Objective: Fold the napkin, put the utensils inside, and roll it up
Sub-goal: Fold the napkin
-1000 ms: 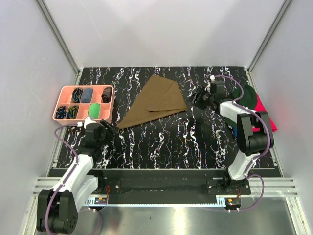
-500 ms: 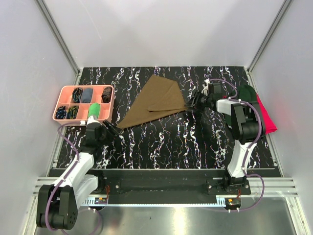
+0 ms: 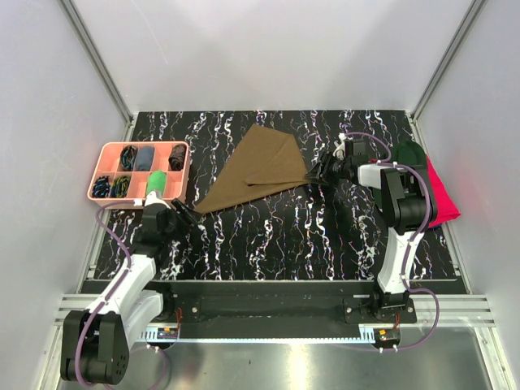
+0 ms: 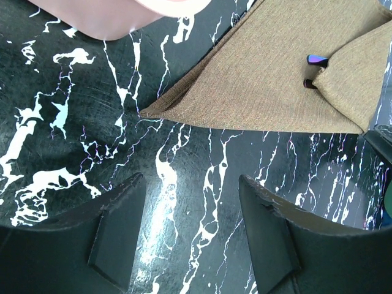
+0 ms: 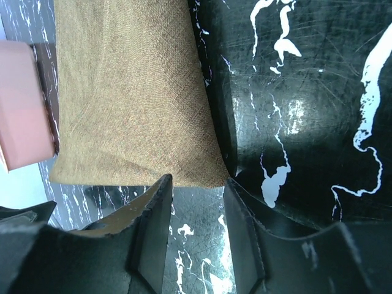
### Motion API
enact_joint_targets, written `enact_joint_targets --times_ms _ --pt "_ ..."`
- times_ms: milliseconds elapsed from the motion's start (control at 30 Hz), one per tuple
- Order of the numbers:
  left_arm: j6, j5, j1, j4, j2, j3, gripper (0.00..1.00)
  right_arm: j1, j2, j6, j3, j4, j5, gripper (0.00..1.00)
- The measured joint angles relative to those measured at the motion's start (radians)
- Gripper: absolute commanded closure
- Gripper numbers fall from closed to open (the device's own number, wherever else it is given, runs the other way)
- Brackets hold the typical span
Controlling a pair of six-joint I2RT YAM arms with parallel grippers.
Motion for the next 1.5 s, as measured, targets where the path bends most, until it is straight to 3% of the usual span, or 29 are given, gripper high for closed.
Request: enact_joint_targets --times_ms 333,567,967,1300,1500 --pt "0.017 0.002 0.000 -0.026 -0.032 0.007 0.36 -0.021 0.002 -0.018 0.005 -0.002 -0.010 0.50" --pt "0.022 0.003 0.000 -0.034 -0.032 0.007 0.35 -0.026 0.051 -0.021 0.056 -0.005 -0.058 0.57" --pt "0.036 0.005 0.000 -0.035 -0.033 0.007 0.36 -0.027 0.085 -0.009 0.060 -0.012 -0.120 1.00" --pt "0.082 0.017 -0.010 -0.053 -0.072 0.040 0.42 -0.027 -0.056 0.053 -0.134 -0.024 -0.048 1.00" --pt "0.087 -0.007 -0.160 -0.046 -0.060 0.086 0.42 -0.027 -0.235 0.099 -0.292 -0.126 0.071 1.00"
